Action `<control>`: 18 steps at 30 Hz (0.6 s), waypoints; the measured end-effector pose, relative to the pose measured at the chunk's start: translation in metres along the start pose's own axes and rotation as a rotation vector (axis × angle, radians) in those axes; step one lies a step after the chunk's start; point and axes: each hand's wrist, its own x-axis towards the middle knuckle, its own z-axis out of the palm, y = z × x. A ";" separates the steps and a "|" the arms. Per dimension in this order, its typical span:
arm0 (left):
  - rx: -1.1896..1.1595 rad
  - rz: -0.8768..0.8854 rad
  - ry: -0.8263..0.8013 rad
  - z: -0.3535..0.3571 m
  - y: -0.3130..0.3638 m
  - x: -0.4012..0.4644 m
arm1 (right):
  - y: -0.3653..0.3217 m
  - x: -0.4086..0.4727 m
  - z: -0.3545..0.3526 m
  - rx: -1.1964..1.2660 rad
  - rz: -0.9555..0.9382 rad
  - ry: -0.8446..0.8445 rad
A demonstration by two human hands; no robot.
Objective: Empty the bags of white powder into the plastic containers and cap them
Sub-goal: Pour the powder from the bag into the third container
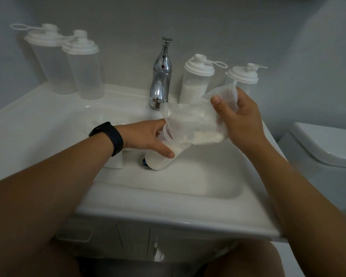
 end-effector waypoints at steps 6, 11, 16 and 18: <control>-0.007 0.000 0.001 0.000 -0.001 0.000 | -0.001 0.000 0.001 -0.011 -0.008 0.002; -0.006 0.001 -0.003 0.000 -0.001 0.000 | -0.002 -0.001 0.000 0.019 -0.025 0.018; -0.005 0.004 -0.004 0.000 0.000 0.000 | -0.003 -0.001 0.001 0.034 -0.034 0.021; -0.003 0.003 -0.001 0.000 -0.001 0.000 | -0.003 -0.001 0.001 0.034 -0.031 0.013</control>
